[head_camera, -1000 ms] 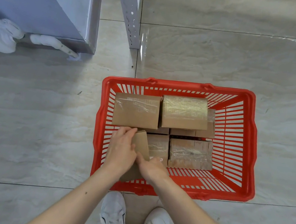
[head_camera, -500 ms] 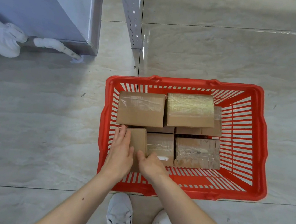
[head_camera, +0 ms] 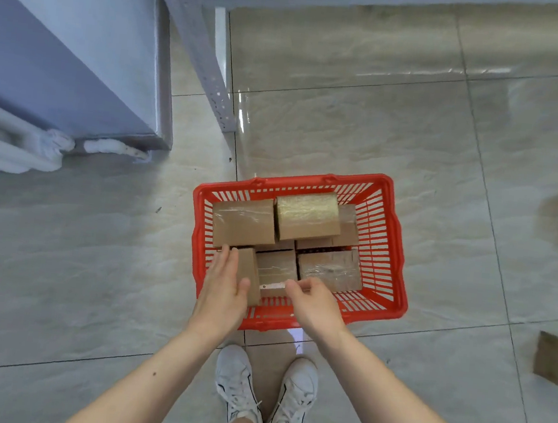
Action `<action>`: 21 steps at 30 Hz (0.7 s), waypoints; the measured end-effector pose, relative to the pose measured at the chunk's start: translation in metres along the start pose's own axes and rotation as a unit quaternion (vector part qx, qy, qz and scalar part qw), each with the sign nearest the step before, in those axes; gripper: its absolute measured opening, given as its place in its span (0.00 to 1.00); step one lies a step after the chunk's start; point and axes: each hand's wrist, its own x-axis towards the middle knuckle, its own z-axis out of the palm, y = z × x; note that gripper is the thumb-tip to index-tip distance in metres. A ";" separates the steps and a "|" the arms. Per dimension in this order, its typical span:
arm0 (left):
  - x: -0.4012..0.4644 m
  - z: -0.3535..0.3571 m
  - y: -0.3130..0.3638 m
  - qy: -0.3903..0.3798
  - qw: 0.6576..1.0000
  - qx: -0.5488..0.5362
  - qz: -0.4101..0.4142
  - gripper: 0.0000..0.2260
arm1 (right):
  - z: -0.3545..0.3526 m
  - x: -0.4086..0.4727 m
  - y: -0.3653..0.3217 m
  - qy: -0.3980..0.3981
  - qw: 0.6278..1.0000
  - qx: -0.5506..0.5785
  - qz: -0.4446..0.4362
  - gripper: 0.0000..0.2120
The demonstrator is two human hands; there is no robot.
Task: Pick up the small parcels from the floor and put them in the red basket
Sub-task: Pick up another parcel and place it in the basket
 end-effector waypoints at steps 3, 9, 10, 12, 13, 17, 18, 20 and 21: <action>-0.014 -0.014 0.044 -0.008 0.999 0.005 0.032 0.27 | -0.035 -0.027 -0.006 0.026 0.999 0.019 -0.009 0.17; -0.035 -0.008 0.131 -0.029 0.995 0.016 0.097 0.27 | -0.107 -0.064 0.011 0.088 0.992 0.088 -0.009 0.14; -0.040 -0.001 0.144 -0.036 0.994 0.020 0.104 0.27 | -0.119 -0.068 0.019 0.095 0.990 0.104 -0.007 0.14; -0.050 0.016 0.172 -0.053 0.991 0.025 0.119 0.27 | -0.144 -0.075 0.037 0.106 0.985 0.138 -0.004 0.13; -0.055 0.025 0.187 -0.061 0.990 0.027 0.124 0.27 | -0.158 -0.079 0.048 0.109 0.982 0.153 -0.001 0.13; -0.076 0.074 0.247 -0.087 0.986 0.031 0.140 0.28 | -0.214 -0.086 0.100 0.129 0.972 0.196 0.017 0.11; -0.081 0.088 0.262 -0.092 0.985 0.032 0.145 0.28 | -0.229 -0.087 0.115 0.134 0.970 0.204 0.020 0.11; -0.092 0.118 0.291 -0.102 0.982 0.037 0.152 0.28 | -0.258 -0.091 0.146 0.141 0.965 0.219 0.028 0.11; -0.098 0.134 0.304 -0.109 0.981 0.041 0.153 0.28 | -0.273 -0.093 0.162 0.143 0.963 0.225 0.034 0.11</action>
